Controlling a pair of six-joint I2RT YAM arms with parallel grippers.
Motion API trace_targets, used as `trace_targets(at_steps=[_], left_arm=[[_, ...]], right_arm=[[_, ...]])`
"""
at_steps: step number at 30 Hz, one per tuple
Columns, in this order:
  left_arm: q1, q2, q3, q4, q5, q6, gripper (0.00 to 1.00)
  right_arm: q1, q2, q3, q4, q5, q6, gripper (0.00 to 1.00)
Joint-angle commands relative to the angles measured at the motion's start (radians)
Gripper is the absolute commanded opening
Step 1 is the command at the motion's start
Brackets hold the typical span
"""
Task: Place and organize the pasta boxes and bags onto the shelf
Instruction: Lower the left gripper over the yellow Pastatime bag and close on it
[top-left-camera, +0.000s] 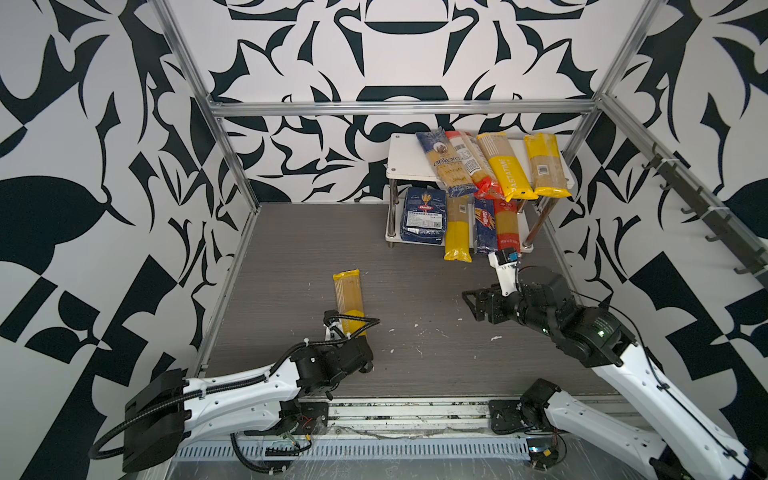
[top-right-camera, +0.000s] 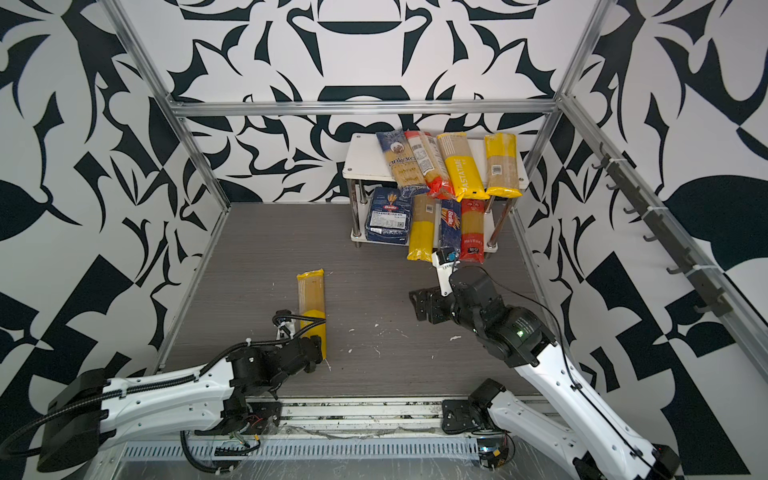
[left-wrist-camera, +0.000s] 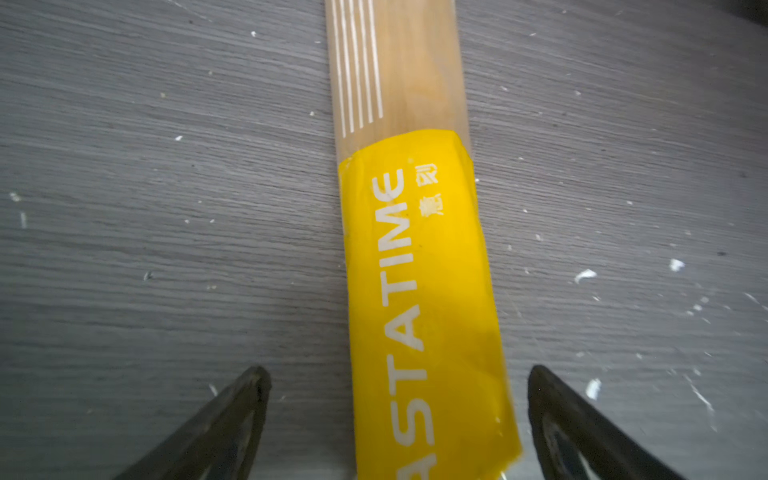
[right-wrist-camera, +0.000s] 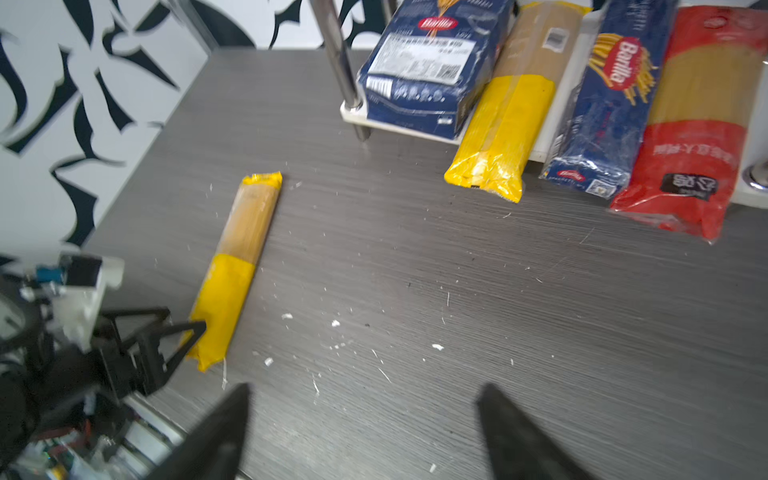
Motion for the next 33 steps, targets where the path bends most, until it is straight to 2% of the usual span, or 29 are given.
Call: trace_targets(at_steps=[1, 6, 14, 20, 29, 33], left_arm=[[-0.004, 0.035, 0.028, 0.037, -0.042, -0.044, 0.99], [-0.003, 0.069, 0.036, 0.061, -0.019, -0.039, 0.99], [-0.004, 0.159, 0.06, 0.068, 0.0, -0.066, 0.99], [-0.003, 0.215, 0.024, 0.172, 0.01, -0.104, 0.99], [-0.004, 0.426, 0.072, 0.138, 0.02, -0.125, 0.99], [0.0, 0.464, 0.037, 0.214, 0.033, -0.132, 0.99]], right_arm=[[0.011, -0.008, -0.059, 0.002, -0.079, 0.031, 1.0], [0.016, -0.054, -0.163, 0.052, -0.171, 0.072, 1.0], [0.016, -0.116, -0.241, 0.064, -0.165, 0.097, 1.0], [0.017, -0.125, -0.238, 0.057, -0.162, 0.087, 1.0], [0.016, -0.106, -0.208, 0.056, -0.156, 0.08, 1.0], [0.017, -0.097, -0.18, 0.043, -0.145, 0.069, 1.0]])
